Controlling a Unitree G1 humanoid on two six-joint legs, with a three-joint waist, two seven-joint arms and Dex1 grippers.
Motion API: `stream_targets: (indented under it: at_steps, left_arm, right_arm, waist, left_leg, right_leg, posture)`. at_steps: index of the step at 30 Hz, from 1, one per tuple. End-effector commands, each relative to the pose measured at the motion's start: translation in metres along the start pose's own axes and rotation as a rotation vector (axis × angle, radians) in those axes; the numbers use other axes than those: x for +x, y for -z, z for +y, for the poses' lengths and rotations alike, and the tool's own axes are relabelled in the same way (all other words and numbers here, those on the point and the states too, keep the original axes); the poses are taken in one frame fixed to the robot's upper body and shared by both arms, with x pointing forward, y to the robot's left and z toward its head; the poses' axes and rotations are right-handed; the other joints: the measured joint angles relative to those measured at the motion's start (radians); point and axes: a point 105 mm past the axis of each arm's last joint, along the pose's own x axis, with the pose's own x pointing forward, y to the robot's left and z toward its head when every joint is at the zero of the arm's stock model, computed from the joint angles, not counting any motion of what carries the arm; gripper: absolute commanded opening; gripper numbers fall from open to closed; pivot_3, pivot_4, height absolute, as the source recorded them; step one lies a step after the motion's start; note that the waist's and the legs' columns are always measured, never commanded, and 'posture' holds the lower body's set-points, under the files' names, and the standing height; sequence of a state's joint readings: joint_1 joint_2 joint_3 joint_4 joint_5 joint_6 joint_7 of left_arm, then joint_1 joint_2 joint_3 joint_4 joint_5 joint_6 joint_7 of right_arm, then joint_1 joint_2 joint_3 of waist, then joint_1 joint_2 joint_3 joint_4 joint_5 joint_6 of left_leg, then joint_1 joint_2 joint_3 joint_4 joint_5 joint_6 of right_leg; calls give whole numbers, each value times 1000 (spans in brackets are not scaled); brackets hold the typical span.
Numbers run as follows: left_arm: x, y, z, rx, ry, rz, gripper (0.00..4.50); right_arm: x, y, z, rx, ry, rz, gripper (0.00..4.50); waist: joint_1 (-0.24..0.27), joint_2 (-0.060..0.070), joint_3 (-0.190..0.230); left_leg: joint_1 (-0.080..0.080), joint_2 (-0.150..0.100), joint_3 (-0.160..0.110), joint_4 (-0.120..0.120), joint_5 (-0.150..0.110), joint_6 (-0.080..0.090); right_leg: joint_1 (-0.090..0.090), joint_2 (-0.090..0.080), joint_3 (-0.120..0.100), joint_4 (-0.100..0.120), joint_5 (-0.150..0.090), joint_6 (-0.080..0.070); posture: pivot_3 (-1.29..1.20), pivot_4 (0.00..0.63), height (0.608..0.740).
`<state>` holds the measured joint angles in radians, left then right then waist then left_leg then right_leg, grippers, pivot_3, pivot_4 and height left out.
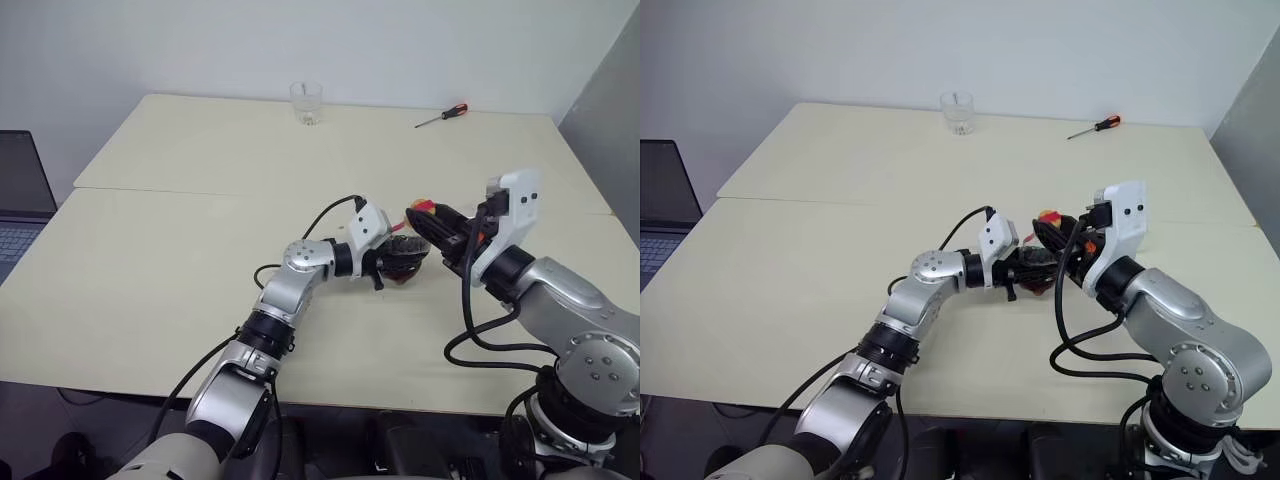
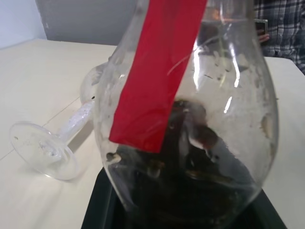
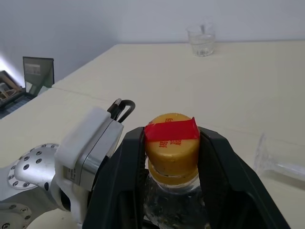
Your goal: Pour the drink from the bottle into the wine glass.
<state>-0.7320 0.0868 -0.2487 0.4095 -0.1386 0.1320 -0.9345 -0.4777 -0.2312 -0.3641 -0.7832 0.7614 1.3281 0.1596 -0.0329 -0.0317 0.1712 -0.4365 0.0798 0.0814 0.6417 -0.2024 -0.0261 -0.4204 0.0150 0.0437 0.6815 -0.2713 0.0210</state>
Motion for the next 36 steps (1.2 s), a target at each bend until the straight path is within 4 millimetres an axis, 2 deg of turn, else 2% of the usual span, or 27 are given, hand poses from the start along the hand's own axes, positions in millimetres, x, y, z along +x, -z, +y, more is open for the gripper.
stream_targets:
  at_steps: [1, 3, 6, 8, 10, 12, 15, 17, 19, 21, 26, 29, 36]
  left_arm:
    - [-3, -17, 4, 43, -7, -54, 1189]
    - [-4, -16, 3, 41, -8, -51, 1189]
    - [-5, -14, 3, 40, -7, -44, 1189]
    - [-6, -14, 4, 40, -9, -44, 1189]
    - [-6, -14, 4, 42, -11, -44, 1189]
    - [-6, -15, 6, 44, -20, -46, 1189]
    - [-12, -16, 14, 46, -70, -50, 1189]
    - [-15, -16, 19, 45, -94, -49, 1189]
    - [-17, -16, 20, 45, -101, -48, 1188]
    - [-18, -16, 20, 45, -100, -48, 1188]
    - [-15, -15, 13, 46, -74, -43, 1188]
    - [-12, -15, 9, 50, -55, -44, 1188]
    - [-10, -17, 10, 48, -49, -45, 1188]
  right_arm:
    - [-11, -30, -15, -29, 47, -141, 1224]
    - [-15, -41, -21, 0, 57, -215, 1193]
    - [-21, -56, -19, 25, 17, -309, 1190]
    - [-24, -56, -24, 26, 37, -304, 1189]
    - [-26, -47, -37, 17, 115, -253, 1189]
    - [-30, -30, -60, 7, 243, -171, 1189]
    - [-57, 31, -127, 14, 638, 66, 1188]
    - [-73, 56, -150, 42, 767, 102, 1188]
    - [-92, 73, -171, 92, 898, 72, 1188]
    - [-102, 82, -181, 117, 956, 52, 1188]
    - [-105, 101, -185, 117, 959, 88, 1188]
    - [-102, 101, -182, 119, 934, 73, 2220]
    - [-96, 73, -168, 34, 860, 65, 4500]
  waist:
    - [0, 0, 0]
    - [0, 0, 0]
    - [0, 0, 0]
    - [0, 0, 0]
    - [1, 0, 0]
    - [1, 0, 0]
    - [4, -1, 0]
    - [5, -1, 0]
    - [3, 0, 0]
    - [-2, 1, -1]
    - [-3, 1, -1]
    - [-2, 1, -1]
    - [0, 2, -1]
  left_leg:
    - [0, 0, 0, 0, 0, 0]
    - [0, 0, 0, 0, 0, 0]
    - [0, 0, 0, 0, 0, 0]
    - [0, 0, 0, 0, 0, 0]
    - [0, 0, 0, 0, 0, 0]
    - [0, 0, 1, 0, 0, 0]
    - [0, 0, 1, 0, 0, 0]
    - [0, -1, 2, 0, 0, 0]
    - [0, -1, 1, 0, 0, 0]
    - [1, -1, 1, 0, 0, 0]
    - [2, 0, 1, -1, 0, 0]
    - [1, 0, 2, -1, 0, 0]
    - [1, -1, 2, -1, 0, 0]
  right_leg:
    - [0, 0, 0, 0, 0, 0]
    - [0, 0, 0, 0, 0, 0]
    - [0, 0, 0, 0, 0, 0]
    - [0, 0, 0, 0, 0, 0]
    - [0, 0, 0, 0, 0, 0]
    - [0, 0, 0, -1, 0, 0]
    - [1, -1, 0, -1, 0, 0]
    - [1, -1, 0, -1, 0, 0]
    - [0, -1, 1, -1, 0, 0]
    - [0, 0, 3, 0, 0, 0]
    - [0, 1, 2, 0, 0, 0]
    - [0, 1, 2, 0, 0, 0]
    - [0, 0, 2, 0, 0, 0]
  posture:
    - [0, 150, 740]
    - [0, 150, 740]
    - [0, 150, 740]
    - [0, 150, 740]
    - [0, 150, 740]
    - [0, 150, 740]
    - [0, 150, 740]
    - [0, 150, 740]
    - [0, 150, 740]
    - [0, 150, 740]
    - [0, 150, 740]
    - [0, 150, 740]
    - [0, 150, 740]
